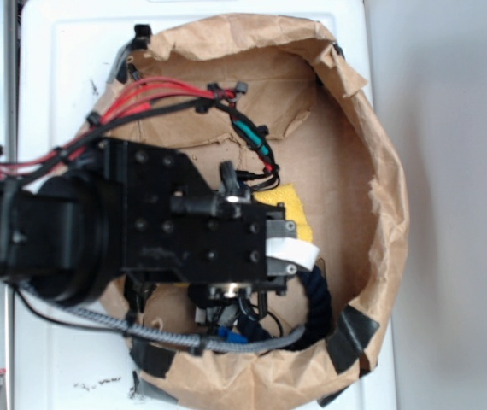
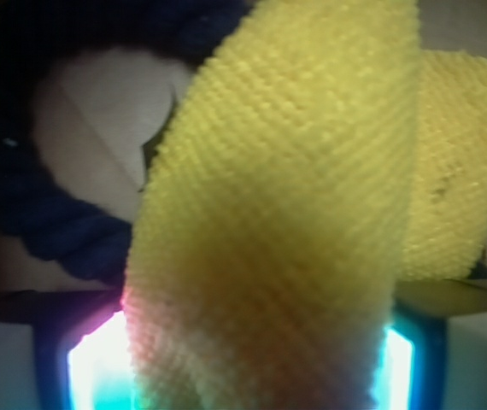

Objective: Grab the yellow cloth.

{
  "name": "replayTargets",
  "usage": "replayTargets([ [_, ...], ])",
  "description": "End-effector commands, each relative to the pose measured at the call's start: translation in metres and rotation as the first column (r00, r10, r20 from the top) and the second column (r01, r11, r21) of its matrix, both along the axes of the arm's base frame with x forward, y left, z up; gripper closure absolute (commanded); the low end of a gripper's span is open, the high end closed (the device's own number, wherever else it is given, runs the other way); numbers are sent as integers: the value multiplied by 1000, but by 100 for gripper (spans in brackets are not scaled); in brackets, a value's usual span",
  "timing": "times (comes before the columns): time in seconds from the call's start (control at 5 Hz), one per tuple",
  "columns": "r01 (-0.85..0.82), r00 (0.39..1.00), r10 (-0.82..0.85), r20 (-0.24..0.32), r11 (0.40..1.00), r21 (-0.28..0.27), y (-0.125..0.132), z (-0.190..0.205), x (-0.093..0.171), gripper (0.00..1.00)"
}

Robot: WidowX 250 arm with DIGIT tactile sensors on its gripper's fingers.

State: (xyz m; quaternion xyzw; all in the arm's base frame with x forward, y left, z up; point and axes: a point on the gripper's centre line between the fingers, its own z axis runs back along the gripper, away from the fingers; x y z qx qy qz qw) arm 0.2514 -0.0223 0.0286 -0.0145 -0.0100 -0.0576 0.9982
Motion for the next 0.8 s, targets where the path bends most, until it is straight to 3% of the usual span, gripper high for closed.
replayTargets([
  [0.0, -59, 997, 62, 45, 996, -73, 22, 51, 4, 100],
  [0.4, -129, 980, 144, 140, 986, -109, 44, 137, -21, 100],
  [0.6, -133, 977, 140, 163, 990, -50, 38, 162, -30, 100],
])
